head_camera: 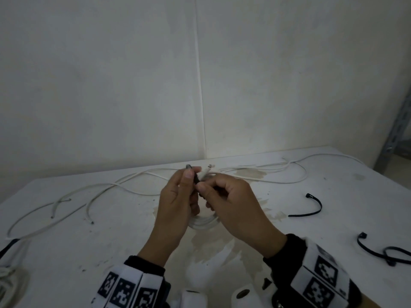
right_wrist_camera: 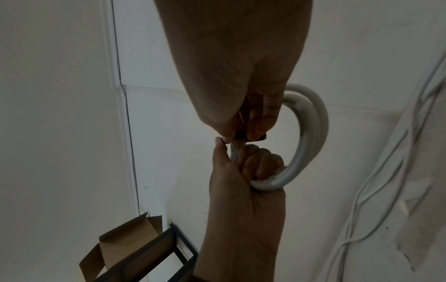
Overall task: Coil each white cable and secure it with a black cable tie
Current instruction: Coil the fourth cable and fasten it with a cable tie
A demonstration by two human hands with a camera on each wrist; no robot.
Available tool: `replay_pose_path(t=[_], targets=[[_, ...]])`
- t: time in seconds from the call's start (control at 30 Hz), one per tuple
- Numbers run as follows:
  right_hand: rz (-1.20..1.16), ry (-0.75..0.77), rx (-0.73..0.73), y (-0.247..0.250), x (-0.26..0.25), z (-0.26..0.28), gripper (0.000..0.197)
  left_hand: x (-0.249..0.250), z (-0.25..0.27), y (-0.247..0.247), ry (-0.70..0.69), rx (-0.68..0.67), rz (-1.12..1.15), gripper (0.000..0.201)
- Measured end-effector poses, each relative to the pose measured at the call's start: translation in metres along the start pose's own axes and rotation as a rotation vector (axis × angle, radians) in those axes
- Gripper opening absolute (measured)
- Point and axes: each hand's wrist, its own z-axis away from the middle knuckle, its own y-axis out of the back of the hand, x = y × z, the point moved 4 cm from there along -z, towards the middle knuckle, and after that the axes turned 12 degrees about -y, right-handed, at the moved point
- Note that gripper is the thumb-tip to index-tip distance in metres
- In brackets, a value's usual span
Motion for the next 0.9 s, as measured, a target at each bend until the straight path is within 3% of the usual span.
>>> replay_pose_path(t=[0.07,0.37,0.57,0.7,0.8,0.9], targets=[[0.018,0.01,-0.003,0.0,0.001,0.001,0.023,0.001,-0.002,0.004,0.016,0.045,0.037,0.024],[-0.048,0.001,0.033,0.001,0.003,-0.001,0.018,-0.001,0.001,-0.002,0.014,0.0,-0.025,0.025],[0.019,0.112,0.224,0.024,-0.001,0.002,0.007,-0.006,-0.002,0.011,0.078,-0.004,-0.025,0.02],[0.036,-0.109,-0.028,0.023,0.001,-0.016,0.014,-0.002,0.004,0.007,0.06,-0.127,-0.118,0.019],[0.065,-0.127,-0.138,0.017,-0.005,-0.021,0.016,0.001,0.007,0.002,0.045,-0.163,-0.122,0.017],[0.143,-0.098,-0.136,0.015,-0.007,-0.02,0.019,0.001,0.007,0.002,0.047,-0.176,-0.13,0.016]])
